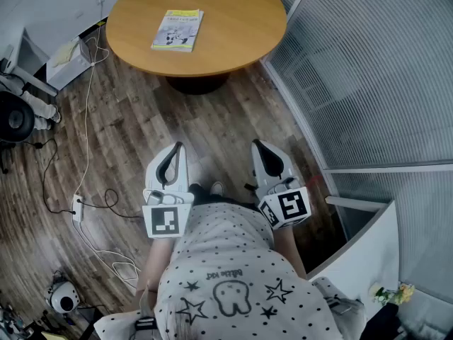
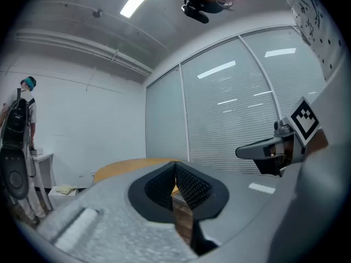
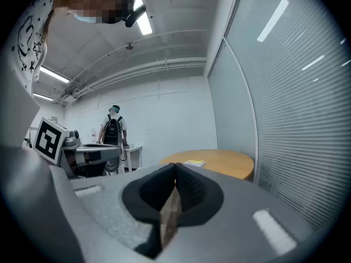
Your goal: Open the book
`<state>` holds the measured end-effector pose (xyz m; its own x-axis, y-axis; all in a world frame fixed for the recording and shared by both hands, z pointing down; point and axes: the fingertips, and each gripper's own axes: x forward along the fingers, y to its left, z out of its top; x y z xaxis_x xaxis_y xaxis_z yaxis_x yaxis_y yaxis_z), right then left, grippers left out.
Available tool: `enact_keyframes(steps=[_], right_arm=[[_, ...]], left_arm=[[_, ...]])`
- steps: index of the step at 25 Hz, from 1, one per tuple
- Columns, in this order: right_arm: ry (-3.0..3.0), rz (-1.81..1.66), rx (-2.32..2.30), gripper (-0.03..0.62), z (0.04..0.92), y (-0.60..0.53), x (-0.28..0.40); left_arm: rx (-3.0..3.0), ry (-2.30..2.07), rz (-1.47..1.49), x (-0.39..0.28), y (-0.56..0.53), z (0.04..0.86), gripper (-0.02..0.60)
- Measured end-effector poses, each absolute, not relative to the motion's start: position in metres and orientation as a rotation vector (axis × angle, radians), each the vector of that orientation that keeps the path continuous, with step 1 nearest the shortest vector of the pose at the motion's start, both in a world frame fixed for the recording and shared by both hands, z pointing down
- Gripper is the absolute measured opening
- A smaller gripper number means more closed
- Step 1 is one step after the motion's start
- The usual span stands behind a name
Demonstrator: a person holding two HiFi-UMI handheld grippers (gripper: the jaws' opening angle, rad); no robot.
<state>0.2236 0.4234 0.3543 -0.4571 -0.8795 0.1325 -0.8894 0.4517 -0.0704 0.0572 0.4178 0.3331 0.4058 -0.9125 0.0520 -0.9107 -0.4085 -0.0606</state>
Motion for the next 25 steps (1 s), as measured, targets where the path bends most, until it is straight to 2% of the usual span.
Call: enact_keyframes(steps=[19, 25], right_arm=[[-2.619, 0.206, 1.591, 0.005, 0.356, 0.411, 0.233], [-2.585, 0.013, 1.550, 0.005, 0.349, 0.410, 0.231]], left_arm=[[-2.602, 1.706, -0.149, 0.064, 0.409, 0.335, 0.011], [-2.615, 1.681, -0.159, 0.067, 0.407, 0.336, 0.011]])
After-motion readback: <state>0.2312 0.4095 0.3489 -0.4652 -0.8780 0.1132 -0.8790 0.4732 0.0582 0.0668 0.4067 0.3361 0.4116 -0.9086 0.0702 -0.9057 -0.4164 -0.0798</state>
